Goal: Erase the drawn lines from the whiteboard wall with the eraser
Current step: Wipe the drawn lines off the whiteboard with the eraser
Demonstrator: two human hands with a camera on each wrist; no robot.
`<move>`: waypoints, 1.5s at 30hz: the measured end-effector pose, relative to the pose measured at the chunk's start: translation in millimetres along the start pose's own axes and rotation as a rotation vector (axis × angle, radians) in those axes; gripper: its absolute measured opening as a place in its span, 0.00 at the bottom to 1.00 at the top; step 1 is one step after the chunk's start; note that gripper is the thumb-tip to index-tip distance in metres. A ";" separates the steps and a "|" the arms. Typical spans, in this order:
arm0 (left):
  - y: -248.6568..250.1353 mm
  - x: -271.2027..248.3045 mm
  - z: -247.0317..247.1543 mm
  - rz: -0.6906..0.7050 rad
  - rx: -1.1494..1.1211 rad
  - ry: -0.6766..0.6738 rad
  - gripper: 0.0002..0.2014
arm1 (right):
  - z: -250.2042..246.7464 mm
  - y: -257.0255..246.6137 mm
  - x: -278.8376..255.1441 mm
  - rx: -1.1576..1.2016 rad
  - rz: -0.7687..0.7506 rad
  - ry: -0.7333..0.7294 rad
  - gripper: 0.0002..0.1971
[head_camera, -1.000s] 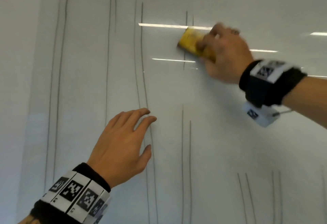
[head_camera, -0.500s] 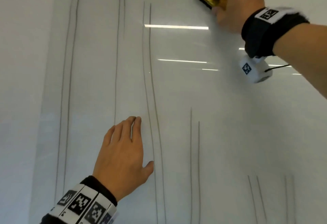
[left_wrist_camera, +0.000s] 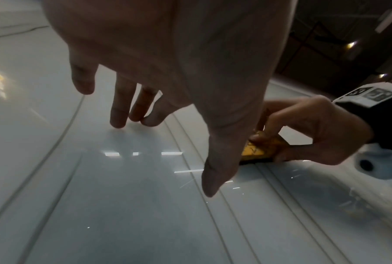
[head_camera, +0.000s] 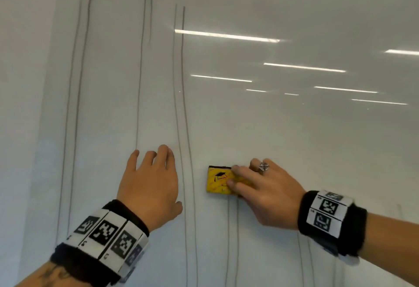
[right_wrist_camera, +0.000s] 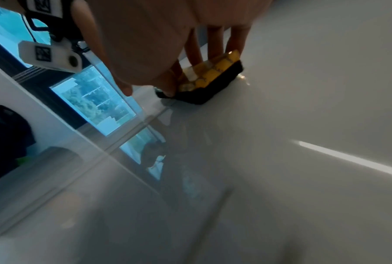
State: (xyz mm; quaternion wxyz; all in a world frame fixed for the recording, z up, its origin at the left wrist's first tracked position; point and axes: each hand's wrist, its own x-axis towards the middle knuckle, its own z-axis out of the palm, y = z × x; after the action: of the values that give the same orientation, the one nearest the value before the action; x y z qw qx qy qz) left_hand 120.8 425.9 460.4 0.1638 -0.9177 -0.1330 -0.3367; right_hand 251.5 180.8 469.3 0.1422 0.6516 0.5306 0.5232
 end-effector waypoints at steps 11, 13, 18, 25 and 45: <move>-10.3 -2.1 4.5 0.035 0.084 -0.034 0.54 | 13.0 -9.0 4.1 0.000 0.160 0.214 0.15; -13.5 -3.6 8.6 0.048 0.073 -0.028 0.55 | 25.1 -37.2 -15.9 -0.008 0.000 0.083 0.19; -17.5 -3.7 16.0 0.075 0.051 0.011 0.57 | -8.4 40.0 45.0 -0.059 0.099 0.203 0.16; -24.2 -13.9 49.2 0.046 -0.193 0.226 0.51 | 0.4 -1.8 96.0 -0.033 0.077 0.163 0.15; -26.1 -58.6 87.5 0.116 -0.281 0.027 0.51 | -59.7 83.3 226.0 -0.177 0.028 0.104 0.17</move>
State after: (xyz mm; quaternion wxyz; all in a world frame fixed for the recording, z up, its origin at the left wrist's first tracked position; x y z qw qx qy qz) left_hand 118.5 475.9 364.1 0.0548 -0.9331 -0.0292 -0.3543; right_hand 222.1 315.6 675.6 0.1642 0.6159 0.4797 0.6030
